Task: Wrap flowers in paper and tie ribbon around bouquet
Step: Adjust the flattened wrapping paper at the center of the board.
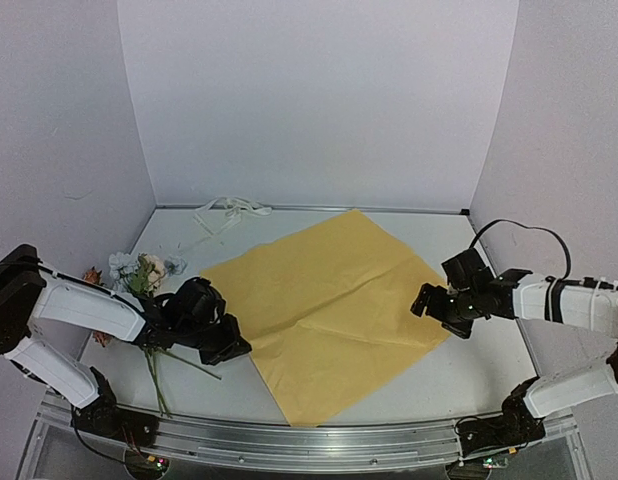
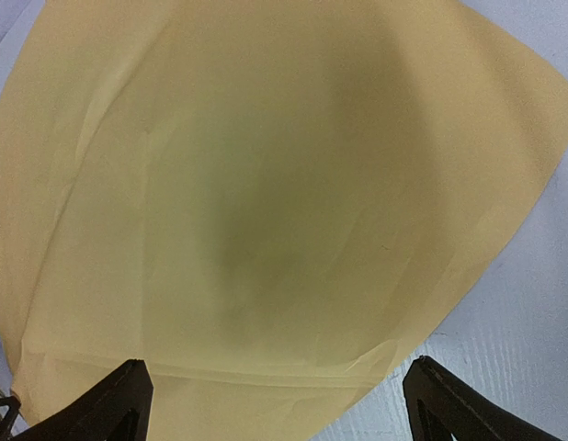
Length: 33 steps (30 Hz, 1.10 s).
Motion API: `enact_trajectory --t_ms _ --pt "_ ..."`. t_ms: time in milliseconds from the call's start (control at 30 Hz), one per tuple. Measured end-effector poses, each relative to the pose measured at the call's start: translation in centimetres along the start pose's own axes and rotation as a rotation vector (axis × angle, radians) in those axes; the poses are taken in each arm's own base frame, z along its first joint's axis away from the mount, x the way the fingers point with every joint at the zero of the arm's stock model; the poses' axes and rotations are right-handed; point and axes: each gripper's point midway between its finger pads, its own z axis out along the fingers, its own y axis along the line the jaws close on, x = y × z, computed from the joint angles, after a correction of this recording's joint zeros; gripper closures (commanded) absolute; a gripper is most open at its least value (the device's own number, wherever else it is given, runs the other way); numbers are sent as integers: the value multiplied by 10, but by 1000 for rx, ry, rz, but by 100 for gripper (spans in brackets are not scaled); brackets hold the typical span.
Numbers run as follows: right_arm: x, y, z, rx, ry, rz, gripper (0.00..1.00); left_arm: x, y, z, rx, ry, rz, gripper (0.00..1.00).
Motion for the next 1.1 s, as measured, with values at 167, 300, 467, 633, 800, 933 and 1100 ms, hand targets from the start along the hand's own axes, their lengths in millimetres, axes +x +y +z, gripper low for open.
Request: enact_trajectory --t_ms 167,300,467,633,800,933,1100 --pt "-11 -3 14 58 -11 11 2 7 0 4 -8 12 -43 100" --pt "-22 -17 18 97 -37 58 2 1 2 4 -15 -18 -72 100" --pt "-22 -37 16 126 -75 114 2 -5 0 3 -6 -37 -106 100" --pt "-15 -67 18 167 -82 191 2 -11 -2 3 9 -49 -121 100" --pt "-16 -82 24 167 -97 259 2 -15 -1 2 12 -46 -133 100" --pt "-26 -85 34 139 -108 317 2 -19 0 1 17 -39 -146 100" --pt "-44 -79 41 80 -146 366 2 -25 1 -2 28 -32 -157 100"
